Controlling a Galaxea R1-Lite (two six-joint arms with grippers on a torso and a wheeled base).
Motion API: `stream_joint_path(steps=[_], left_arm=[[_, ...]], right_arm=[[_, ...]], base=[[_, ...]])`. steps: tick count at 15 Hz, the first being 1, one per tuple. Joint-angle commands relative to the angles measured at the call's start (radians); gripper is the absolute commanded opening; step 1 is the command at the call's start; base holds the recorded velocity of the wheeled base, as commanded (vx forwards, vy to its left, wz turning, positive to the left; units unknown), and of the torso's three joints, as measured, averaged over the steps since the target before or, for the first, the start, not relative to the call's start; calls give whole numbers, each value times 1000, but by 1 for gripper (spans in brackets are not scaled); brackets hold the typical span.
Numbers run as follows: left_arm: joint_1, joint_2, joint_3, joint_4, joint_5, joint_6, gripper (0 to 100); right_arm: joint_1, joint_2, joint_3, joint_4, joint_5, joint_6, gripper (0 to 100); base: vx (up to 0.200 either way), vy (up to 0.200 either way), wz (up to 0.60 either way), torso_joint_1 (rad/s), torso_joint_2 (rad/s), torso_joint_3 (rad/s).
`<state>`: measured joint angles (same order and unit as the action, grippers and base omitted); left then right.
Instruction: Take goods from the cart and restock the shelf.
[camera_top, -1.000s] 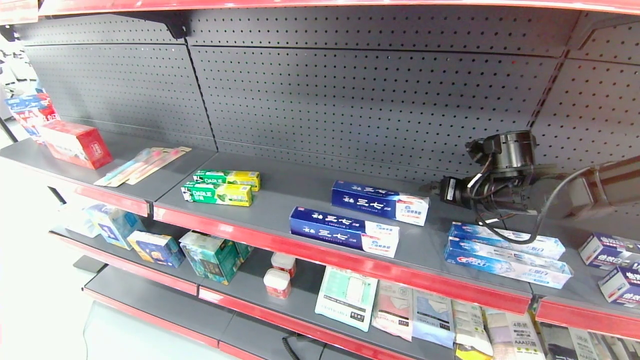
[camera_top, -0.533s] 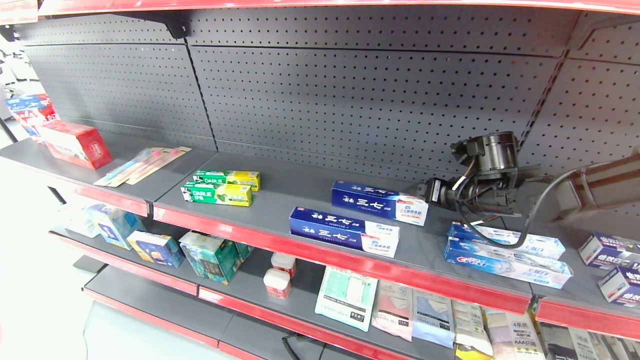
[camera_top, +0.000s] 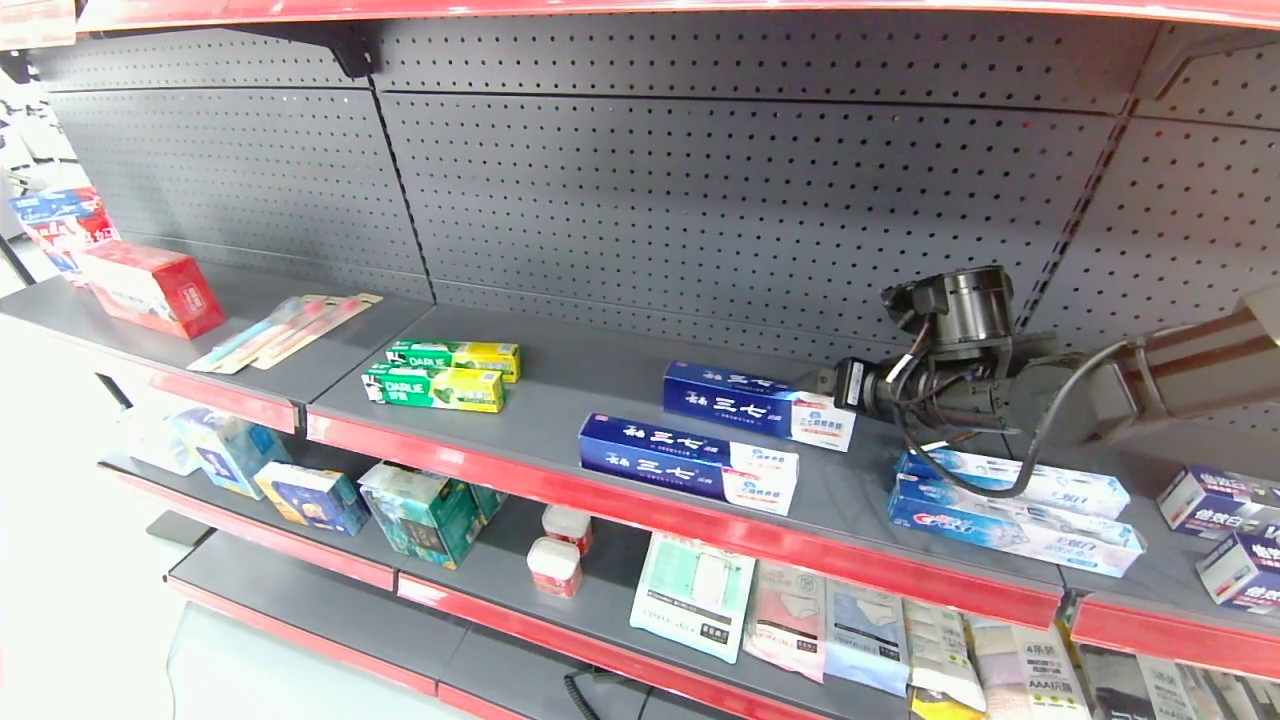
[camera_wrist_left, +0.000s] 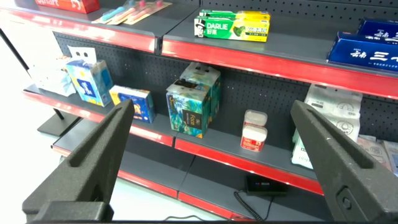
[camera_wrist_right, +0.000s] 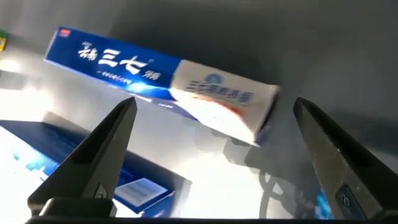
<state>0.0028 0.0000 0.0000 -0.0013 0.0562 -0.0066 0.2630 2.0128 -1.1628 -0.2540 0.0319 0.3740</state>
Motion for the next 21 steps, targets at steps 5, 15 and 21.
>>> stream_joint_path(steps=[5,15,21], left_arm=[[0,0,0,0,1,0,100],[0,0,0,0,1,-1,100],[0,0,0,0,1,-1,100]], right_arm=[[27,4,-9,-1,-1,0,100],[62,7,-20,-1,-9,2,100],[79,11,-21,1,-15,3,100]], base=[[0,0,0,0,0,0],[0,0,0,0,0,0],[0,0,0,0,0,0]])
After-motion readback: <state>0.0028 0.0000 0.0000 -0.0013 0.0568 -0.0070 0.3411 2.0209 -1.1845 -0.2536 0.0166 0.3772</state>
